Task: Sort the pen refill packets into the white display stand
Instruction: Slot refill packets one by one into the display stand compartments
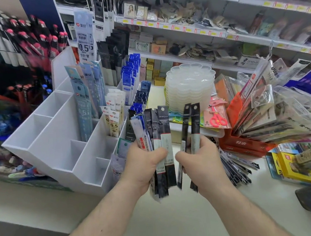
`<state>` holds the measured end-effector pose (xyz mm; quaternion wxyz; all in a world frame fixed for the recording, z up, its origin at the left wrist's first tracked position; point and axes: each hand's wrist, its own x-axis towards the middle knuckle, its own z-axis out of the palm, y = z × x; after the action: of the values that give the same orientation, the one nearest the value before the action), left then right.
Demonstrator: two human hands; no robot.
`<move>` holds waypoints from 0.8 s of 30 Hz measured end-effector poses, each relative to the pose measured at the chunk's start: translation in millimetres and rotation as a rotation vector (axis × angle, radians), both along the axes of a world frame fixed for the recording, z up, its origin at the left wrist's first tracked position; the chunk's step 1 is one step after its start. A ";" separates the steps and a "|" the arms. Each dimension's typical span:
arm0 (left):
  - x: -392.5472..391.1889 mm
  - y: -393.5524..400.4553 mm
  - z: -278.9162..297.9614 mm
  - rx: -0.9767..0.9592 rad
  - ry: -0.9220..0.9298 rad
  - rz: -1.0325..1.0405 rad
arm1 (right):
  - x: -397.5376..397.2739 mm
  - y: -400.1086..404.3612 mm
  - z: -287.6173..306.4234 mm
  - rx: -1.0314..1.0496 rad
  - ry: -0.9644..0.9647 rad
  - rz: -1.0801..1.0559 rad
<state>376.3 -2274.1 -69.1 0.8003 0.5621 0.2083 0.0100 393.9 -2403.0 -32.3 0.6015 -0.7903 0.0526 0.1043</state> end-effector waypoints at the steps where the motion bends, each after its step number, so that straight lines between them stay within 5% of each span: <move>1: -0.2 -1.8 0.4 0.001 -0.013 -0.008 | -1.0 2.3 -0.6 -0.032 0.007 0.036; 14: -1.1 6.4 -2.2 -0.086 -0.050 -0.025 | 4.1 -7.4 13.2 0.470 0.308 -0.011; 24: -0.6 4.4 10.5 -0.011 -0.064 -0.075 | 9.2 5.3 14.6 0.106 -0.069 0.104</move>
<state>375.6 -2269.8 -58.7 0.8094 0.5646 0.1613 -0.0032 403.1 -2397.7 -17.7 0.6378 -0.7621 -0.0150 0.1109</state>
